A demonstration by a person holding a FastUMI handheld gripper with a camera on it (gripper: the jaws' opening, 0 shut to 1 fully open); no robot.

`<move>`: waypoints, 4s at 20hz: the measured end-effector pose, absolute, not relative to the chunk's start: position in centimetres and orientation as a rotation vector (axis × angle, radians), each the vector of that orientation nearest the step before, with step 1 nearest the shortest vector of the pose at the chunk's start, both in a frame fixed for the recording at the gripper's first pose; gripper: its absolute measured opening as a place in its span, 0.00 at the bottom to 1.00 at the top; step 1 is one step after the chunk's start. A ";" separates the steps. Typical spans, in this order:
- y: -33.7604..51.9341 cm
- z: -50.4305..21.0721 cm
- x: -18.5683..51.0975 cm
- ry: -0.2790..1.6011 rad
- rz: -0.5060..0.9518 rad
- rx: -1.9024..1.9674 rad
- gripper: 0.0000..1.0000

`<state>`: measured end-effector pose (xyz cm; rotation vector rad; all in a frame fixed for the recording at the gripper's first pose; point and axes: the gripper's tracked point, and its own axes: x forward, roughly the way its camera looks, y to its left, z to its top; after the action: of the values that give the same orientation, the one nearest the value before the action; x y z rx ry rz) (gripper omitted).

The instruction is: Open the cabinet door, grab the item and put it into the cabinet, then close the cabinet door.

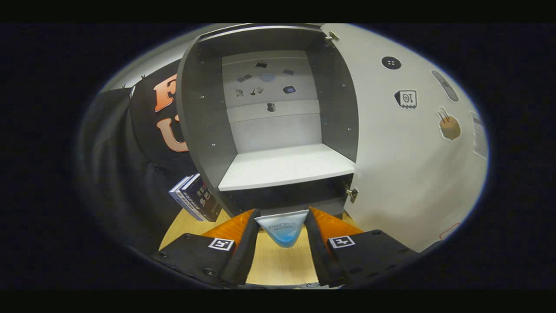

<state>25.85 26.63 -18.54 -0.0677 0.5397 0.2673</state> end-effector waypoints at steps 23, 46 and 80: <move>33.8 -15.9 46.6 0.586 0.300 -0.152 0.65; 34.8 -14.1 47.1 0.466 0.313 -0.154 1.00; 5.0 -4.2 11.9 0.217 0.272 -0.026 0.93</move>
<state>11.91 5.04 -4.24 -0.0257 0.2168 0.2722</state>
